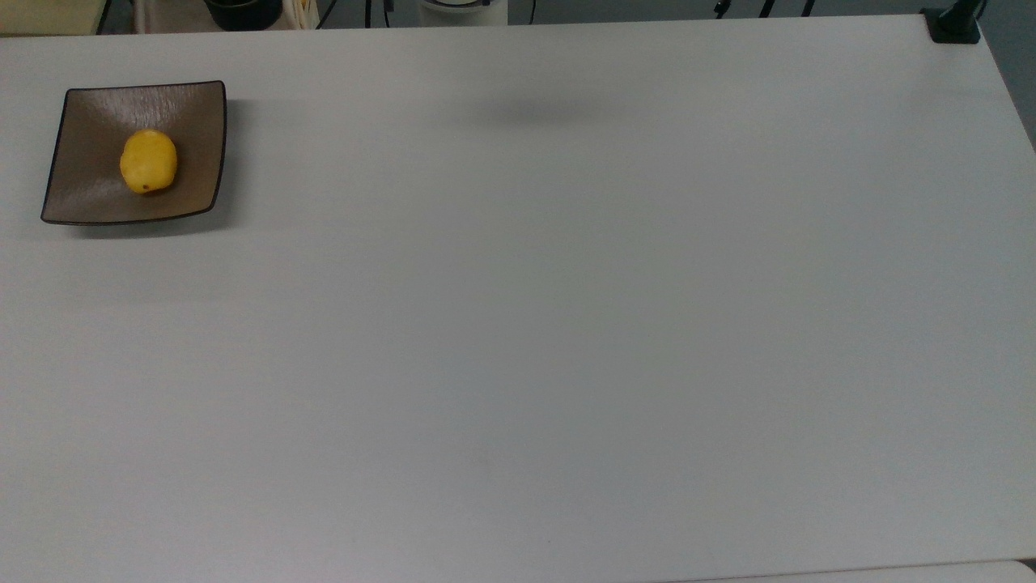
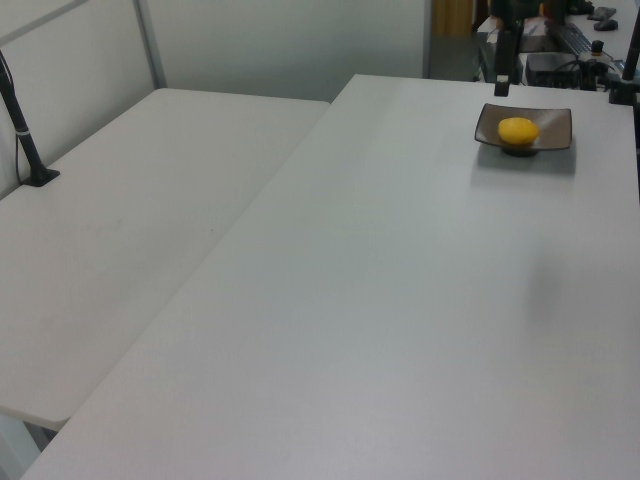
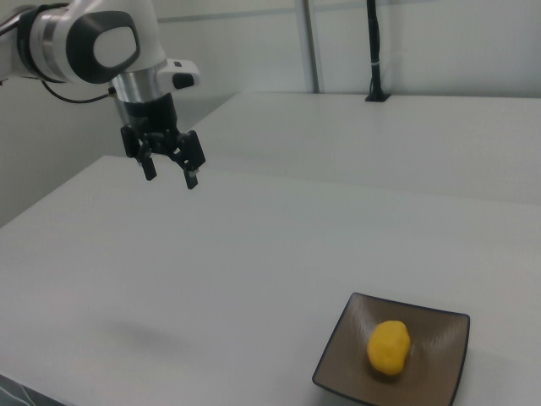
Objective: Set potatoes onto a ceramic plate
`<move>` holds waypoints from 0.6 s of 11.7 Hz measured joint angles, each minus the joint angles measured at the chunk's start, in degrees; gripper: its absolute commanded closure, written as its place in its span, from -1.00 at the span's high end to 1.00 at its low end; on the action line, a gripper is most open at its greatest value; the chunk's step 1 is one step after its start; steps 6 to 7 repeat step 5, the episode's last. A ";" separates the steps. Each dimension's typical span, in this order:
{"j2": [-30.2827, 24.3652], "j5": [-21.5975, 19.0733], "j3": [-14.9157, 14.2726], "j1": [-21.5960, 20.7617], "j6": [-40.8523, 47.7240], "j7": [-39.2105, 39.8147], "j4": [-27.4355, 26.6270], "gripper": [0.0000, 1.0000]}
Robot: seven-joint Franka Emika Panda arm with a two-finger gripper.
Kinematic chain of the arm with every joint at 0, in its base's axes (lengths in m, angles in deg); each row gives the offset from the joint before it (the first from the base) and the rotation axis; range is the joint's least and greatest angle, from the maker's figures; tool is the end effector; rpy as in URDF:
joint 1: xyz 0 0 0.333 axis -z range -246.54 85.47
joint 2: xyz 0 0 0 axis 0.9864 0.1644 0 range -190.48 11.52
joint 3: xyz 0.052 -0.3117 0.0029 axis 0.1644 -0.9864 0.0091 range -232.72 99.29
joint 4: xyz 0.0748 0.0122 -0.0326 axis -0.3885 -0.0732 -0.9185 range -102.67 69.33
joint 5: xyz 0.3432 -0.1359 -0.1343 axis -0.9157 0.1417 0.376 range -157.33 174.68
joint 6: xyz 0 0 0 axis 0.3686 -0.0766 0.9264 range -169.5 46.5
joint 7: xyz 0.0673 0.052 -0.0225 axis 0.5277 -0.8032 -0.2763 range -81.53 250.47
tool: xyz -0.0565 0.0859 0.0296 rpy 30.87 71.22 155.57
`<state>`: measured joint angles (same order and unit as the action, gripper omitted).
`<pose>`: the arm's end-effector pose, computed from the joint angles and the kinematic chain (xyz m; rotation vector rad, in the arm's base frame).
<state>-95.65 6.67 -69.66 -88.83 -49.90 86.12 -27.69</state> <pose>0.5242 0.0512 0.5996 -3.0953 -0.1848 -0.0125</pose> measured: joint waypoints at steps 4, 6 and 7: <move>0.98 0.00 2.31 3.56 -3.40 3.49 -0.71 1.00; 1.00 0.00 2.62 3.61 -4.75 3.53 -1.10 1.00; 1.00 0.00 2.62 3.61 -4.75 3.53 -1.10 1.00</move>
